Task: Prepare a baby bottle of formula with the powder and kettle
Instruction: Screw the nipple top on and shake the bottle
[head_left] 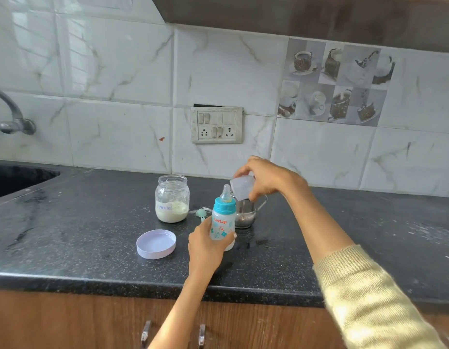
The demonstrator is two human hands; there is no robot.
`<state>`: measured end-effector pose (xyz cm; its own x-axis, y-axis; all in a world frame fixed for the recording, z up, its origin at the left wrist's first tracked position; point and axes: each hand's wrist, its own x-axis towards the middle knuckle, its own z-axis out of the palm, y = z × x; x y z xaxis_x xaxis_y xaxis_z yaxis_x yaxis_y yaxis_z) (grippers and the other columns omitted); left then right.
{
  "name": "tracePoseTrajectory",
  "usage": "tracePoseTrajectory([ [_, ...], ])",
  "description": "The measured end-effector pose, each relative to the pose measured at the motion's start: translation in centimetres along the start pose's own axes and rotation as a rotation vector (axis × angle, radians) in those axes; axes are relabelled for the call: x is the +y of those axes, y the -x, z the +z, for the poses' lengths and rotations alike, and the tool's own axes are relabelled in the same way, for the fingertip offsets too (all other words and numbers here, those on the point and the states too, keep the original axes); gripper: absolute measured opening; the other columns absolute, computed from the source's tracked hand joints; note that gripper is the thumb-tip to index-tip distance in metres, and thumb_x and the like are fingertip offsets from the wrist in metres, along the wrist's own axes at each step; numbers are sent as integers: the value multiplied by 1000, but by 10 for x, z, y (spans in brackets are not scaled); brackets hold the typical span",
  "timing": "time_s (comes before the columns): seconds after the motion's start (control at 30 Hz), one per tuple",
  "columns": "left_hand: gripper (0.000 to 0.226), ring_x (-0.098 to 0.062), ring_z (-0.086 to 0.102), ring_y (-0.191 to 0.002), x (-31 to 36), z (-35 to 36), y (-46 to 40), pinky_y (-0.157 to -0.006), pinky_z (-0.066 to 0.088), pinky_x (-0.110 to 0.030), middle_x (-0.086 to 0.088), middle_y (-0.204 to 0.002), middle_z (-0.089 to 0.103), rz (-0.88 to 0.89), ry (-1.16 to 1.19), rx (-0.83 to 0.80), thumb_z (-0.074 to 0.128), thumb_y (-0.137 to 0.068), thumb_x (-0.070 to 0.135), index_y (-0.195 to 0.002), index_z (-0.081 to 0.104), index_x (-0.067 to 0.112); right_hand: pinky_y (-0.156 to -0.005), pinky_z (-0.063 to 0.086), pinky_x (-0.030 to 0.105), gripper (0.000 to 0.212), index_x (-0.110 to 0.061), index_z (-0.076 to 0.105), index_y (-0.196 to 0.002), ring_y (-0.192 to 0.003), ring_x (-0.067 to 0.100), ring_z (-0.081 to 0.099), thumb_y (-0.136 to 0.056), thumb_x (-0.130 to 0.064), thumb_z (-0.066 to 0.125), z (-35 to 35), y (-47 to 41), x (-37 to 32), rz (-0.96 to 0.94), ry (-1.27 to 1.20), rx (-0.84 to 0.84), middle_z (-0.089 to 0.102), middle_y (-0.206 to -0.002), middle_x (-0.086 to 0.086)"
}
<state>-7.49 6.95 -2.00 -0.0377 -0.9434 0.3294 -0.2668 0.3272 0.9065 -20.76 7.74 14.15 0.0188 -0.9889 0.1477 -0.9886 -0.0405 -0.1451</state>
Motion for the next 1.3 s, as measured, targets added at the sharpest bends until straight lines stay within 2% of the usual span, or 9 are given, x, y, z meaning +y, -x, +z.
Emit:
tracePoseTrajectory([
  [0.1,54,-17,61,-112,0,0,0,-95,50,-34,-3,-121,65,2,-7,0,78,-74,26,-123,57,15,-79,48,31,76,-27,52,-130,-102,18,50,-65,5,76,-4,-4,-14,-47,24,4,49,-123,-2],
  [0.3,52,-17,62,-110,0,0,0,-95,51,-36,-2,-119,66,3,-2,-4,78,-74,26,-121,58,15,-53,39,21,59,-24,59,-111,-90,19,53,-70,19,62,-1,-3,-35,-122,116,-14,51,-119,0],
  [0.5,48,-18,61,-109,-1,1,-1,-89,48,-31,0,-115,66,-2,-1,-4,78,-74,26,-118,59,17,-61,46,26,61,-25,63,-113,-95,21,52,-71,19,62,-1,-2,-41,-130,139,-72,45,-111,-2],
  [0.63,53,-18,61,-109,-1,1,-1,-93,51,-36,0,-116,66,-6,-6,-2,79,-73,28,-121,58,18,-82,51,37,61,-28,64,-115,-102,20,49,-71,14,69,-2,-3,-45,-118,160,-134,49,-132,0],
  [0.83,50,-18,61,-109,-2,2,-1,-94,51,-38,-1,-117,66,-1,-10,0,78,-74,28,-119,59,17,-88,53,36,57,-29,58,-125,-101,20,64,-73,-27,80,-11,-12,-44,-62,198,-239,61,-123,-2],
  [1.0,52,-19,60,-114,0,2,-1,-95,49,-36,-1,-121,65,1,-20,-6,78,-75,28,-121,57,16,-68,52,29,58,-21,61,-109,-57,10,61,-65,-56,76,-13,-16,-44,-7,265,-207,63,-67,-4],
  [1.07,51,-19,60,-112,0,1,-1,-94,50,-36,-1,-119,66,1,-13,-3,78,-75,27,-120,58,15,-65,51,28,58,-17,63,-105,-56,10,60,-68,-61,70,-8,-14,-41,14,262,-207,64,-67,-4],
  [1.17,49,-19,61,-111,1,1,0,-93,50,-36,-2,-117,67,8,-11,-3,78,-75,27,-118,59,15,-54,41,26,60,-10,58,-72,-56,16,54,-74,-69,57,8,-13,-39,36,261,-80,59,-65,1],
  [1.3,50,-20,61,-112,1,1,0,-94,50,-37,-2,-118,66,3,-8,-2,78,-74,26,-120,58,16,-63,36,31,77,-13,47,-60,-72,22,54,-69,-89,32,21,-13,-44,121,365,43,56,-73,3],
])
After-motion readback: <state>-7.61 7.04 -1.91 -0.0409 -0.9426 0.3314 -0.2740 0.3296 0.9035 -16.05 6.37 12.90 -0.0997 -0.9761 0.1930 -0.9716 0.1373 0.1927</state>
